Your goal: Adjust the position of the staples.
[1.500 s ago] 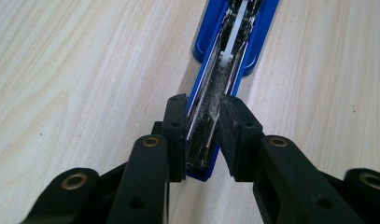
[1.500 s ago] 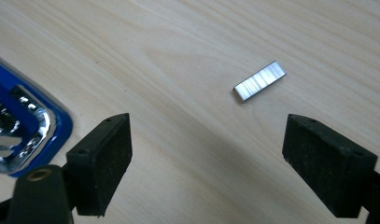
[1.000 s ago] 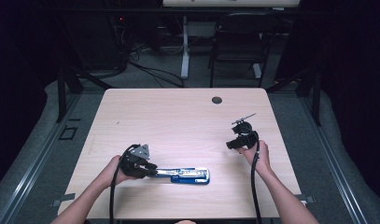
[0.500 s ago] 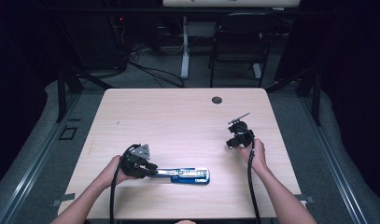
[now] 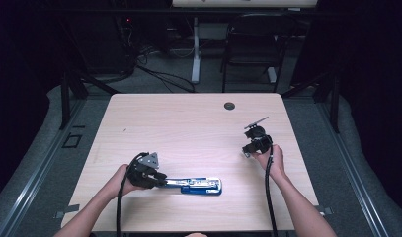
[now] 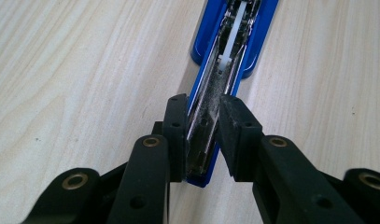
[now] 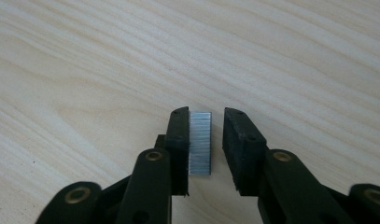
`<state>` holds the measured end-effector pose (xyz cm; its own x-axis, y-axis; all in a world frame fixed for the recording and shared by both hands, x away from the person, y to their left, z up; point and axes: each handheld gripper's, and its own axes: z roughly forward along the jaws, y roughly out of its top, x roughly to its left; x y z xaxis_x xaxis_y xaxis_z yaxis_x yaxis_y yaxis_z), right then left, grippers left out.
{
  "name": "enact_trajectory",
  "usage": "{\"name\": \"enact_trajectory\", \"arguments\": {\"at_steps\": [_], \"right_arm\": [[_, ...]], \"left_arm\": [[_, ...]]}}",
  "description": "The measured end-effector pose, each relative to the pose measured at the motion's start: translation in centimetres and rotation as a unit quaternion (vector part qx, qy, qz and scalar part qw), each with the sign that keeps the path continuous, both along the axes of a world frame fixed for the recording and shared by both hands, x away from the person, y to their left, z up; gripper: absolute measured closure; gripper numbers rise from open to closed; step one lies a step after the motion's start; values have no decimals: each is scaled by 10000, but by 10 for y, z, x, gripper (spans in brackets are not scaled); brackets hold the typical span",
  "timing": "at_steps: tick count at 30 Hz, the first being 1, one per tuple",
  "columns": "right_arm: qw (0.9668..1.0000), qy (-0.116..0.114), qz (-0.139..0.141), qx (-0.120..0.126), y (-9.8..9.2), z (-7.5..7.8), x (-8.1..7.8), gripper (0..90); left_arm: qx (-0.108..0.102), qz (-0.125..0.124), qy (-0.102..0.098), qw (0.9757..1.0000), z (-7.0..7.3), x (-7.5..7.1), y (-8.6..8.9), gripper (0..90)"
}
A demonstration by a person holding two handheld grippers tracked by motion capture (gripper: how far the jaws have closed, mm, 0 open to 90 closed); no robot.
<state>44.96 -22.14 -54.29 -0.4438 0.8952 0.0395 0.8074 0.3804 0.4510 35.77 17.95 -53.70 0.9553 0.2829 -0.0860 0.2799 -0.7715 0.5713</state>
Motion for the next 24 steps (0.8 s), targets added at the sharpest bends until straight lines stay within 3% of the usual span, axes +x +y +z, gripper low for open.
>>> {"name": "enact_trajectory", "arguments": {"at_steps": [5,6,7,14,15,16,24], "right_arm": [[10000,-70,-8,-28,1,-2,5,715],[9999,-113,-84,64,2,-4,5,716],[10000,-37,-6,-21,2,-3,6,716],[10000,-21,-4,-13,6,-7,10,733],[10000,-15,12,14,6,-8,11,741],[10000,15,35,-64,7,-9,11,741],[10000,-1,2,-8,8,-10,10,786]], "left_arm": [[-2,18,-16,10000,0,-1,0,731],[-7,15,-19,10000,0,-1,0,731],[-5,17,-18,10000,0,-1,0,731],[-8,14,-6,10000,0,0,-1,731],[90,43,-65,9999,1,-1,-1,731],[-13,8,-12,10000,0,0,-1,731],[0,9,-30,10000,1,-1,-1,732]]}}
